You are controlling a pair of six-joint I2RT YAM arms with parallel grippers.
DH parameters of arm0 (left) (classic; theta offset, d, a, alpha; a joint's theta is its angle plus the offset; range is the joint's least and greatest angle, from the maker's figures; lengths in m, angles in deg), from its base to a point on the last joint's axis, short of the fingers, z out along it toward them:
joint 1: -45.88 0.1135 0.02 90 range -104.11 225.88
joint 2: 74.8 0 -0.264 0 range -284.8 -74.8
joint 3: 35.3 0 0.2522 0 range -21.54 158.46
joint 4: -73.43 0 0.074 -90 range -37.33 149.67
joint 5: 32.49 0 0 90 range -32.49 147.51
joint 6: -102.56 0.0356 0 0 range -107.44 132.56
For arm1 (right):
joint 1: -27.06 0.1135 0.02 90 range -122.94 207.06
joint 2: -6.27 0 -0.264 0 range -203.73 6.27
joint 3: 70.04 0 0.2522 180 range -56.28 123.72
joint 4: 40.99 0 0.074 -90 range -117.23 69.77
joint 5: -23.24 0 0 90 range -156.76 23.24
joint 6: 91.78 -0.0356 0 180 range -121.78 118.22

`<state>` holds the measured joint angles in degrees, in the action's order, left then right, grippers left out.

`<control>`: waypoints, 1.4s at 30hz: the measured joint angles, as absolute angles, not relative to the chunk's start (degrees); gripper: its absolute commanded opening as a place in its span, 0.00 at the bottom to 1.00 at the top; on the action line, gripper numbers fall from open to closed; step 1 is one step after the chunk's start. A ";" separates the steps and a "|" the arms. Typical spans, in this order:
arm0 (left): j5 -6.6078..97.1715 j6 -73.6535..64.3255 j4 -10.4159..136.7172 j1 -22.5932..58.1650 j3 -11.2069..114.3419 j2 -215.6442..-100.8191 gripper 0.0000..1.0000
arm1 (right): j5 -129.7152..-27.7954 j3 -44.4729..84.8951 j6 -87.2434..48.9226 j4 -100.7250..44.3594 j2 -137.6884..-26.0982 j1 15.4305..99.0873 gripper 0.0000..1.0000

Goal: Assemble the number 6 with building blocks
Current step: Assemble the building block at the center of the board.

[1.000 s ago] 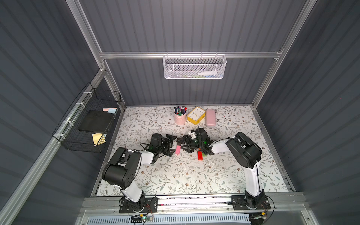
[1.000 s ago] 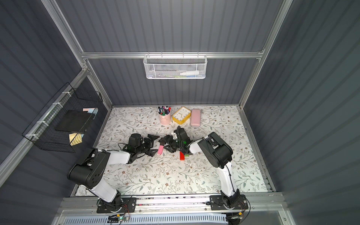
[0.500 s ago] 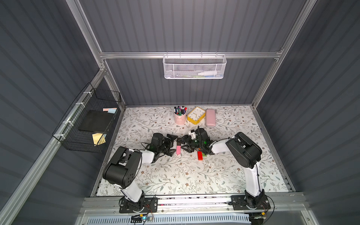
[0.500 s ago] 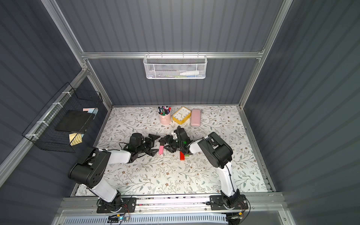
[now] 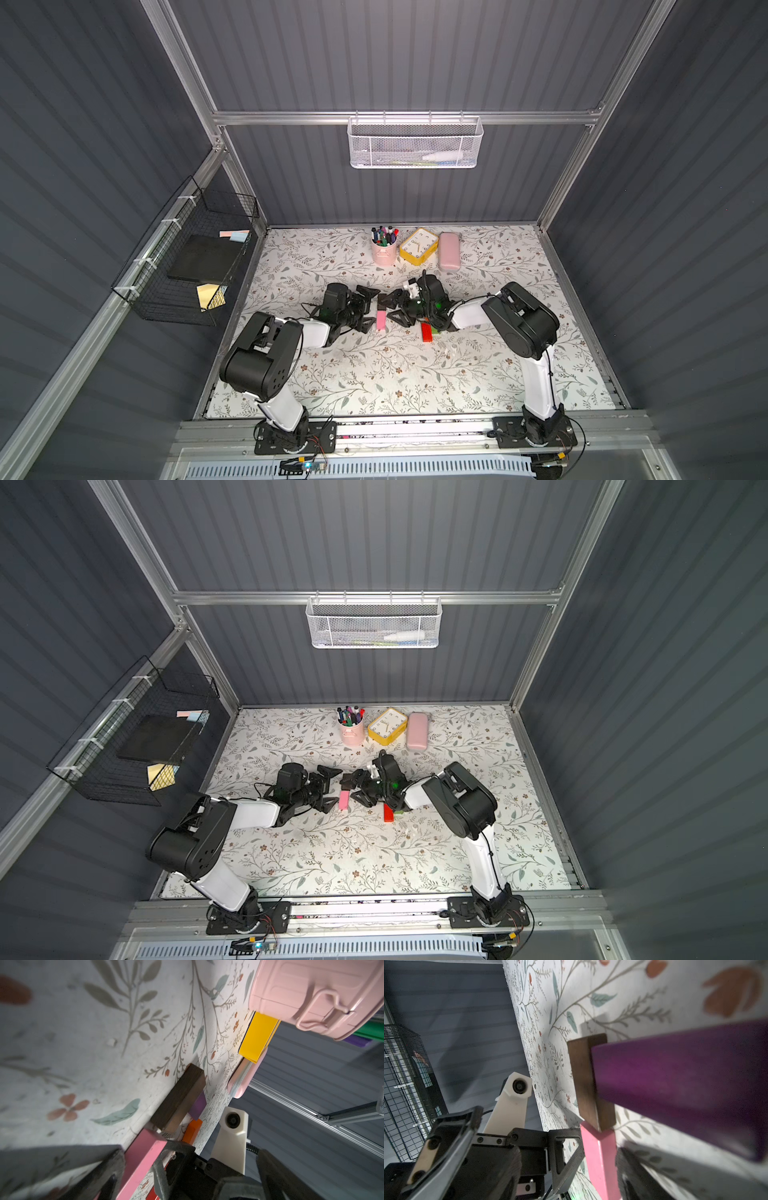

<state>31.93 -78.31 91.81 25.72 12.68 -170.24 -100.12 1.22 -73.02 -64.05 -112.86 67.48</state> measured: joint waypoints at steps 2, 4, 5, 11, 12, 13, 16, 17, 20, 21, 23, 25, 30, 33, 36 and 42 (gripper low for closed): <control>31.93 -77.92 91.13 25.72 13.01 -170.24 0.99 | -99.92 0.89 -72.73 -64.03 -112.44 67.35 0.73; 31.91 -77.40 90.63 25.72 13.20 -170.24 0.99 | -99.77 0.80 -72.45 -64.07 -112.05 67.26 0.73; 31.91 -77.16 90.34 25.72 13.34 -170.24 0.99 | -99.68 0.76 -72.25 -64.07 -111.79 67.22 0.73; 31.88 -76.37 89.36 25.72 13.79 -170.24 0.99 | -98.96 0.63 -71.16 -63.66 -109.63 67.07 0.73; 31.88 -76.35 89.19 25.72 13.86 -170.24 0.99 | -98.61 0.58 -70.53 -63.13 -108.86 67.07 0.73; 31.88 -76.24 88.99 25.72 13.97 -170.22 0.99 | -98.37 0.58 -70.00 -62.54 -108.12 67.07 0.72; 32.01 -75.17 86.59 25.72 14.65 -169.63 0.99 | -96.34 0.76 -66.48 -58.04 -104.27 67.07 0.69; 32.26 -74.49 84.97 25.72 15.04 -169.15 0.99 | -95.01 1.37 -64.34 -54.80 -102.52 67.07 0.68; 33.35 -71.95 79.39 25.72 16.66 -167.44 0.99 | -88.95 7.27 -57.06 -41.30 -99.09 67.13 0.66; 33.74 -71.01 77.58 25.74 17.31 -166.77 0.99 | -85.63 10.59 -53.92 -35.77 -98.35 67.13 0.64; 34.40 -69.31 74.48 25.94 18.63 -165.28 0.99 | -79.66 15.82 -49.00 -27.29 -97.39 67.18 0.62; 34.94 -67.95 72.40 26.31 19.48 -163.75 1.00 | -73.61 19.44 -44.67 -20.16 -96.36 67.11 0.62; 35.18 -66.01 69.93 27.21 19.94 -162.46 0.99 | -62.81 21.08 -34.88 -7.18 -95.75 66.65 0.56; 35.18 -65.59 68.90 27.40 19.94 -162.46 0.99 | -59.25 21.28 -31.77 -1.45 -98.22 66.34 0.56; 35.16 -65.33 68.51 27.65 19.94 -162.48 0.99 | -57.87 21.02 -29.35 1.32 -100.03 66.26 0.56; 35.12 -64.85 68.51 28.02 19.94 -162.48 0.99 | -57.61 20.89 -26.51 3.29 -101.58 66.26 0.56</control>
<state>35.12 -64.85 68.51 28.02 19.94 -162.48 -57.61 20.89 -26.51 3.29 -101.58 66.26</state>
